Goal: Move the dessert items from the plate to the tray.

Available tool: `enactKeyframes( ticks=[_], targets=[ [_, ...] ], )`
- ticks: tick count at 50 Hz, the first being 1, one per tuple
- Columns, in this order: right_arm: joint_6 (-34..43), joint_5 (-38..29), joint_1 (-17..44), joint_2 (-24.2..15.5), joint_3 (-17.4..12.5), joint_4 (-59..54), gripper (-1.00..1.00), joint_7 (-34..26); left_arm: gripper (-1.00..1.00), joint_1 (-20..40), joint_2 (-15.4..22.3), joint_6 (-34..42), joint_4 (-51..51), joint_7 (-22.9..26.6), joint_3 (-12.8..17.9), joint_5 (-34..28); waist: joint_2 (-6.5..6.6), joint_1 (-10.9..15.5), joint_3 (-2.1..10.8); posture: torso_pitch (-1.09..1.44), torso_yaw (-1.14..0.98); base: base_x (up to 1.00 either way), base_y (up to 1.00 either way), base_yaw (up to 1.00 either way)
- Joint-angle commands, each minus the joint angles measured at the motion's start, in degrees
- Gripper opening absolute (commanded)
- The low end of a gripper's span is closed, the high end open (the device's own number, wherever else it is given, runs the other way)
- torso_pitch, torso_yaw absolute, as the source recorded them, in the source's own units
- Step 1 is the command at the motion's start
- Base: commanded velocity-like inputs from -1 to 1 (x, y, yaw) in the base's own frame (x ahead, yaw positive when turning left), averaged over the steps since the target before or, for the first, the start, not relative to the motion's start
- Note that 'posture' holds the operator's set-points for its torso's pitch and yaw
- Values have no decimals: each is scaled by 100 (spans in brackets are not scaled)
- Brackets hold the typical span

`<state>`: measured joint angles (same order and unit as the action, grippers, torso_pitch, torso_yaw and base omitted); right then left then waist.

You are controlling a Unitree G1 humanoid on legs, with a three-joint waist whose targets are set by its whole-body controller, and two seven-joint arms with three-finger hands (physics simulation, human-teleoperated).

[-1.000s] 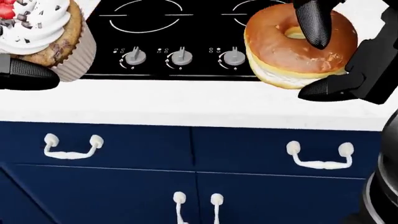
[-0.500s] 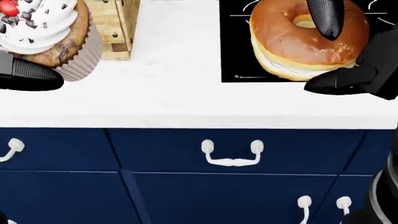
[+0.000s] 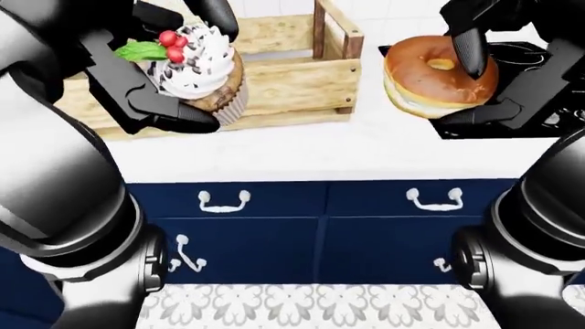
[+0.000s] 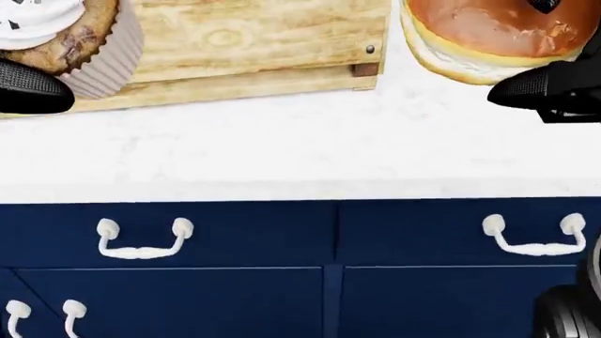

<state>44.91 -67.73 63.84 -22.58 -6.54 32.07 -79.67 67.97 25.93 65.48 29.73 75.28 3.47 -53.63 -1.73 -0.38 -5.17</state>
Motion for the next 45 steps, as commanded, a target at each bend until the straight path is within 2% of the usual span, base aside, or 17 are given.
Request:
enactKeyframes(
  ticks=[1,3,7,8,9,10,11,12,13,15,20,21,22,27,30,31,45],
  targets=[
    [-46,53,278,-24,23,-15,-100,104,-100,266,139,-13,-68,-46,139,-53,-116,73,267,0,0,0,100,0],
    [-16,44,309,-30,40,-10,-100,87,-100,287,136,-5,-74,-40,142,-54,-111,50,321,0,0,0,100,0],
    [10,50,379,-15,61,-34,-99,82,-100,344,143,56,-71,-6,125,-92,99,17,146,0,0,0,89,0],
    [61,34,435,-6,66,-53,-99,54,-100,366,127,65,-68,-2,118,-92,383,-43,154,0,0,0,0,0],
    [72,31,465,-5,72,-63,-98,52,-100,391,119,64,-88,-11,121,-87,854,53,113,0,0,0,0,0],
    [87,47,486,2,63,-71,-98,65,-100,419,101,41,-124,-40,134,-62,882,29,66,0,0,0,0,0],
    [94,82,474,15,63,-50,-100,61,-100,457,124,88,-105,1,107,-90,703,9,-15,0,0,0,0,0],
    [101,96,492,3,60,-44,-99,60,-100,495,133,110,-109,27,88,-107,620,31,25,0,0,0,0,0],
    [108,119,516,-14,36,-70,-100,96,-100,524,127,107,-127,28,77,-116,611,25,215,0,0,0,0,14],
    [172,119,576,-78,20,-64,-100,50,-100,604,130,120,-162,63,61,-140,518,148,262,0,0,0,0,57],
    [208,181,632,-139,33,-90,-100,66,-100,656,97,112,-178,102,58,-183,368,-8,211,0,0,0,5,68],
    [242,181,640,-138,28,-87,-99,57,-100,700,105,156,-186,142,48,-209,220,40,53,0,0,0,0,0],
    [267,168,663,-149,36,-84,-99,38,-100,728,111,176,-191,169,42,-224,264,76,-11,0,0,0,0,0],
    [275,207,689,-191,40,-76,-99,15,-100,870,106,292,-253,283,19,-288,136,70,33,0,0,0,0,0],
    [272,229,717,-210,42,-87,-99,11,-100,908,117,334,-252,359,9,-331,-182,151,86,0,0,0,0,0],
    [286,213,743,-221,55,-89,-99,-20,-100,949,133,346,-278,385,5,-348,9,132,42,0,0,0,0,0],
    [254,184,890,-148,93,-214,-98,-44,-100,975,122,201,-331,585,39,-503,123,-8,357,-11,0,0,0,0]
  ],
)
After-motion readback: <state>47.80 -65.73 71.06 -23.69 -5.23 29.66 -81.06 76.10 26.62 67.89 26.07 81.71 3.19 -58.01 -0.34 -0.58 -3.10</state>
